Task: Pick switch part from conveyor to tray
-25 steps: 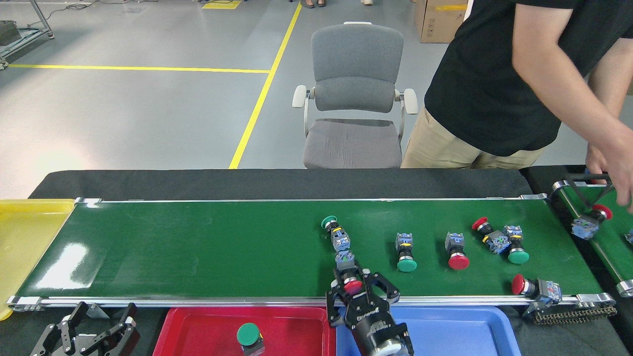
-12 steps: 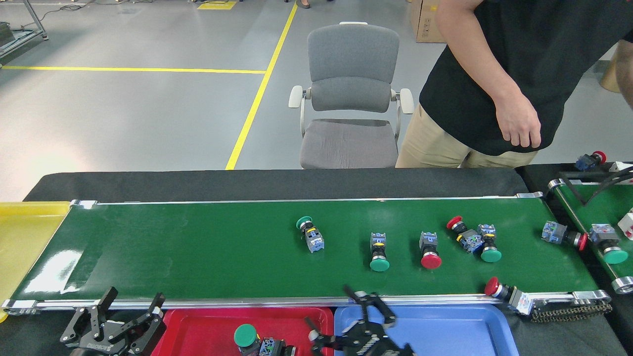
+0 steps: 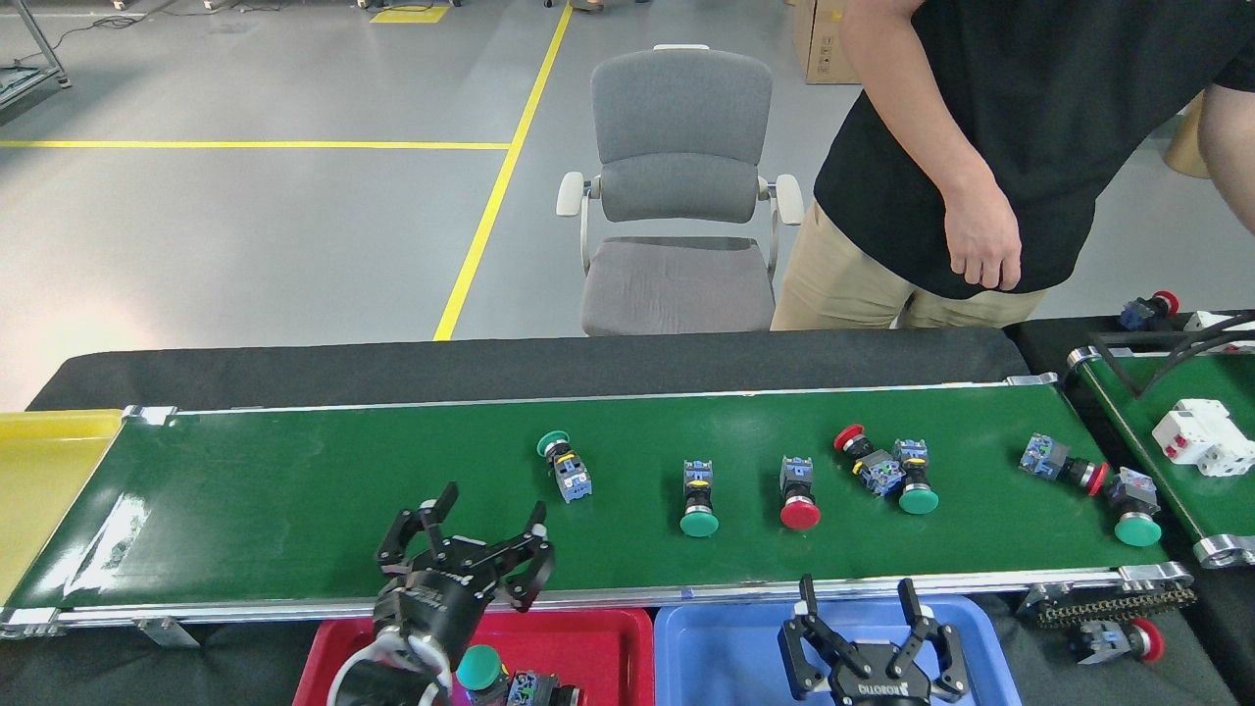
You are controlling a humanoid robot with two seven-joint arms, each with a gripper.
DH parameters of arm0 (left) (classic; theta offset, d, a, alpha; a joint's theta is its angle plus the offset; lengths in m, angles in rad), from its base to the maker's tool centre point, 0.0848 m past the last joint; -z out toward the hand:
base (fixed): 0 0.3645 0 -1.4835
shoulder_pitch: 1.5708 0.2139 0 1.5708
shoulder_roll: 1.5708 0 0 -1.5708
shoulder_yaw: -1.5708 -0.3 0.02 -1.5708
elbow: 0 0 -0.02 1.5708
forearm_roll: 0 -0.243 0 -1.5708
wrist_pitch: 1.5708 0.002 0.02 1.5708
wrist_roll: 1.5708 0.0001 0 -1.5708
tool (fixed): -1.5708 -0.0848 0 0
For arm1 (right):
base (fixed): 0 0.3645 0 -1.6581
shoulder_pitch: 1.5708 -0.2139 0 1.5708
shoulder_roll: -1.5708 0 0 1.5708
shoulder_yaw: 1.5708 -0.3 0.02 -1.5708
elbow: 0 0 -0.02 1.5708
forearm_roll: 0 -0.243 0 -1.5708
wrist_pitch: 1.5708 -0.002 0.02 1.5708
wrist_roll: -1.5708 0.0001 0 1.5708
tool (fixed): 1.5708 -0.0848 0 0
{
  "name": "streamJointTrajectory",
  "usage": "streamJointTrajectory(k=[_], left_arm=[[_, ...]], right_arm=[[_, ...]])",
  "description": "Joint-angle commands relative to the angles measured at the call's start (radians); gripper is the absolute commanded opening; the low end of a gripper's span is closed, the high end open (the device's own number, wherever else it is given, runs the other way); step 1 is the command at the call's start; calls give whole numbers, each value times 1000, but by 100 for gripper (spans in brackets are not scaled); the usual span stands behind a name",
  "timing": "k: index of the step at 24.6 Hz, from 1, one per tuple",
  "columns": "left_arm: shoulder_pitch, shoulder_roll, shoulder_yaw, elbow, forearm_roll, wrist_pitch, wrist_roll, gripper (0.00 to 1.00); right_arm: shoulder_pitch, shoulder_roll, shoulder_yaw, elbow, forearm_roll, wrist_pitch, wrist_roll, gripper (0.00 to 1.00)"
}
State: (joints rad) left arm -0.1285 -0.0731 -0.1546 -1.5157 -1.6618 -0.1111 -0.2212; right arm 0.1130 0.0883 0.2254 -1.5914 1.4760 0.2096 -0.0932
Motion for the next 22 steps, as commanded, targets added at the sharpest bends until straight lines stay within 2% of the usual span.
streamJointTrajectory(k=[1, 6, 10, 12, 13, 14, 15, 16, 18, 19, 22], left_arm=[[-37, -5, 1, 26, -10, 7, -3, 100], [-51, -7, 1, 51, -7, 2, -3, 100], [-83, -8, 1, 110, -9, 7, -3, 100], [-114, -7, 7, 146, -9, 8, -3, 100], [-129, -7, 9, 166, -9, 10, -3, 100], [-143, -5, 10, 184, -9, 11, -3, 100], [-155, -4, 10, 201, -7, 16, -3, 100], [-166, -4, 10, 219, -7, 16, -3, 100], [-184, -4, 10, 256, -9, 19, -1, 100], [-191, -4, 14, 272, -7, 25, -1, 100], [-206, -1, 46, 313, -9, 47, 0, 97]], right_arm=[[-56, 19, 25, 34, 18, 22, 29, 99], [-196, 28, 101, 175, 15, 113, 67, 99], [-305, 68, 121, 317, 4, 120, 69, 99], [-360, 70, 121, 381, -10, 123, 67, 98], [-381, 70, 123, 407, -23, 129, 67, 92], [-397, 70, 126, 425, -29, 129, 67, 76], [-406, 67, 129, 441, -26, 123, 67, 47], [-412, 60, 140, 455, -23, 122, 67, 25], [-417, 42, 170, 459, -25, 122, 67, 8], [-417, 34, 180, 458, -29, 122, 67, 3], [-415, 33, 190, 447, -26, 117, 63, 2]])
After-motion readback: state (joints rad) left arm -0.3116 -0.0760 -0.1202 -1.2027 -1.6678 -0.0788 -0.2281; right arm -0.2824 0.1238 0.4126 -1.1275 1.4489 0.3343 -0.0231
